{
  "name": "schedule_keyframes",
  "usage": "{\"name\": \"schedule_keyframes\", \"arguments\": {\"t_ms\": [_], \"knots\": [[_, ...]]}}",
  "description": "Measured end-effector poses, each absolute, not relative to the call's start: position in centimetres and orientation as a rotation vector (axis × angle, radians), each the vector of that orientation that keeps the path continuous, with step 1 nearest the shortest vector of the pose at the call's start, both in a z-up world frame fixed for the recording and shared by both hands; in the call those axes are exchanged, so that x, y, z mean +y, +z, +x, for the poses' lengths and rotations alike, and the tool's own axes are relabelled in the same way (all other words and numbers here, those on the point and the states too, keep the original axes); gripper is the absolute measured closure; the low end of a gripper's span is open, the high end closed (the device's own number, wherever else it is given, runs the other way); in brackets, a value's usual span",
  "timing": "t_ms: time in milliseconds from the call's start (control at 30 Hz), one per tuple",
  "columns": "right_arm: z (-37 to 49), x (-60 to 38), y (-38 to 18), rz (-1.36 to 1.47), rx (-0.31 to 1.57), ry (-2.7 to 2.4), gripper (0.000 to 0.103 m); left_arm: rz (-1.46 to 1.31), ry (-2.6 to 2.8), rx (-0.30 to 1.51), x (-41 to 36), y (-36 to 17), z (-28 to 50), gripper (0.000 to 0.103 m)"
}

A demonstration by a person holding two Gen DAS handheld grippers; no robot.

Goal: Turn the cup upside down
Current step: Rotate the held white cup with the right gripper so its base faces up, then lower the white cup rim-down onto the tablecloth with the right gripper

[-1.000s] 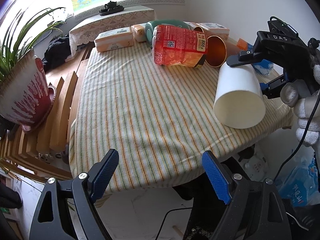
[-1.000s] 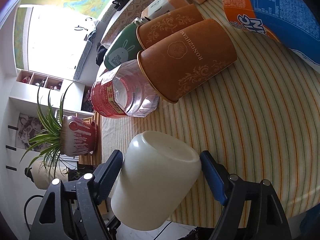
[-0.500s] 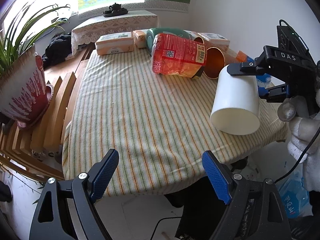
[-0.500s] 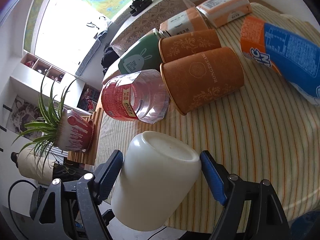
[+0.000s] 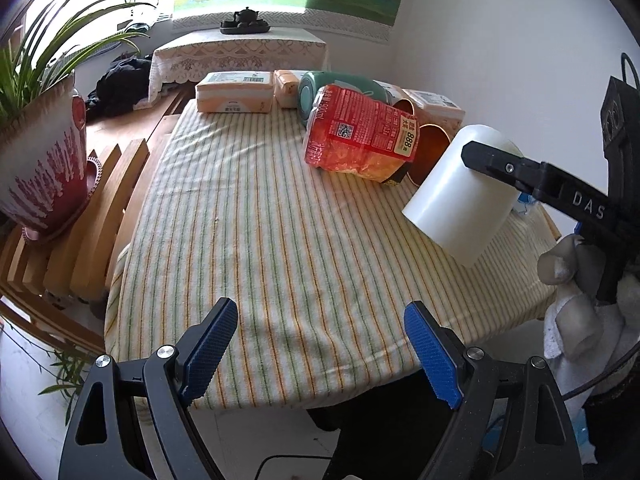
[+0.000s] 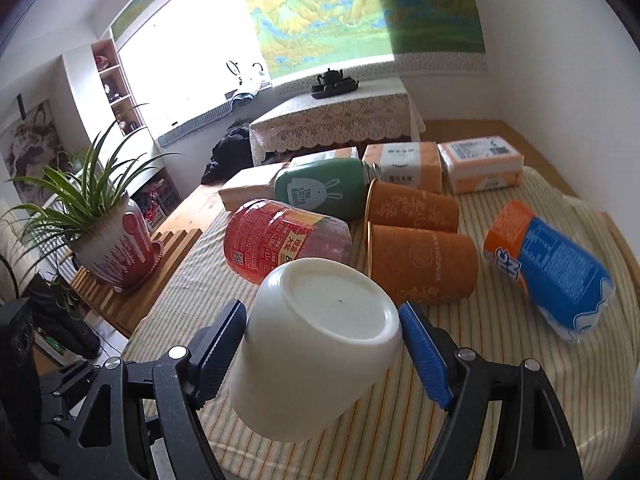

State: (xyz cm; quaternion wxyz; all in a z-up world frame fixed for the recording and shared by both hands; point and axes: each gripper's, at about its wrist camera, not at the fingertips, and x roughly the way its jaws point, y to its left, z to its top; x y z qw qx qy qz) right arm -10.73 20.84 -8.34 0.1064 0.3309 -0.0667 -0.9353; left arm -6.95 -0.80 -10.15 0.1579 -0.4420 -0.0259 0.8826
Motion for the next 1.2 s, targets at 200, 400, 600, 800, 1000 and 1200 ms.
{"name": "schedule_keyframes", "arguments": {"t_ms": [200,400,600,800,1000,1200], "knots": [[-9.7,19.0,-8.7,0.855,0.042,-2.838,0.028,-1.256,2.532,-0.097,-0.8,-10.0,-7.1,0.015],[-8.5,17.4,-8.9,0.757,0.253,-2.871,0.028,-1.247,2.564,-0.100,-1.2,-9.7,-7.2,0.015],[-7.9,16.2,-9.4,0.715,0.339,-2.863,0.028,-1.242,2.586,-0.097,-1.8,-9.5,-7.1,0.015],[-7.6,15.7,-9.8,0.698,0.358,-2.868,0.029,-1.243,2.600,-0.111,-2.5,-9.4,-7.0,0.015],[-7.2,14.9,-9.6,0.680,0.361,-2.858,0.030,-1.242,2.607,-0.123,-3.0,-9.5,-6.8,0.015],[-7.0,14.9,-9.5,0.675,0.346,-2.859,0.030,-1.242,2.609,-0.124,-3.1,-9.5,-6.7,0.015]]}}
